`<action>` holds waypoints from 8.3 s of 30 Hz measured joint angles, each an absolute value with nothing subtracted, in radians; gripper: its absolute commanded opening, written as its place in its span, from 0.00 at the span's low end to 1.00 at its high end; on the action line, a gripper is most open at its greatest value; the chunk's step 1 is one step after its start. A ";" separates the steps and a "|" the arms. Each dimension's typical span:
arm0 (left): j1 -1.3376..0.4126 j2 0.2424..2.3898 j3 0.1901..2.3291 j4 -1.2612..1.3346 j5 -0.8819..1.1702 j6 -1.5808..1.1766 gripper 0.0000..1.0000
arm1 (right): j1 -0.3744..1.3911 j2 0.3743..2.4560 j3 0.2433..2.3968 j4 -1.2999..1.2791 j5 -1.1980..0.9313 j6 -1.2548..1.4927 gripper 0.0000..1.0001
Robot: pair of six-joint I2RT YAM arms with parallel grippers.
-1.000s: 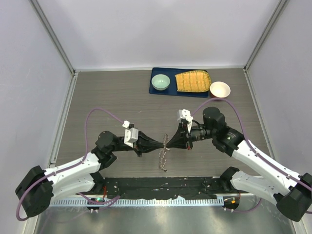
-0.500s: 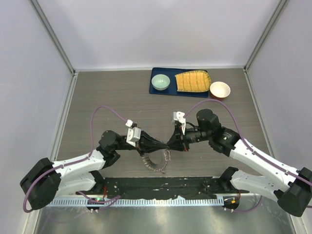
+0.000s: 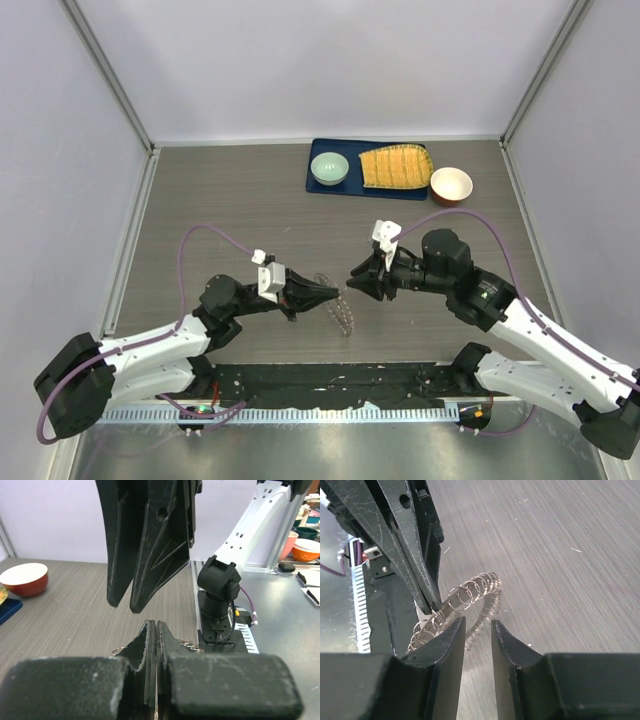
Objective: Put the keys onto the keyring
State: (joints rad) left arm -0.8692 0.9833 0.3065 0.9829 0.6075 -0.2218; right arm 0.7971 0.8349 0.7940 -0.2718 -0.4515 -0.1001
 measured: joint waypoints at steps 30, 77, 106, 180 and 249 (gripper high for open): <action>-0.870 0.983 0.283 1.045 0.527 -0.268 0.00 | 0.797 0.838 0.683 -0.094 -0.566 -0.115 0.33; -0.870 0.799 0.331 0.527 0.358 -0.172 0.63 | 0.910 1.250 1.270 -0.920 -0.190 -0.306 0.01; -0.870 0.947 0.304 0.764 0.429 -0.181 0.46 | 0.976 1.332 1.372 -1.052 -0.180 -0.383 0.01; -0.870 1.105 0.426 0.759 0.534 -0.225 0.00 | 0.994 1.079 1.114 -0.722 -0.092 -0.334 0.42; -0.977 1.545 0.692 0.047 0.080 -0.535 0.52 | 0.480 1.097 0.422 -0.225 -0.315 0.513 0.37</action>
State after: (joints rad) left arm -0.9768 1.5448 0.6922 0.0471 0.0795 -0.5354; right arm 0.4805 1.0973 0.4225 -0.2253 -0.3153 0.5129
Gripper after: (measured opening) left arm 0.518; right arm 0.358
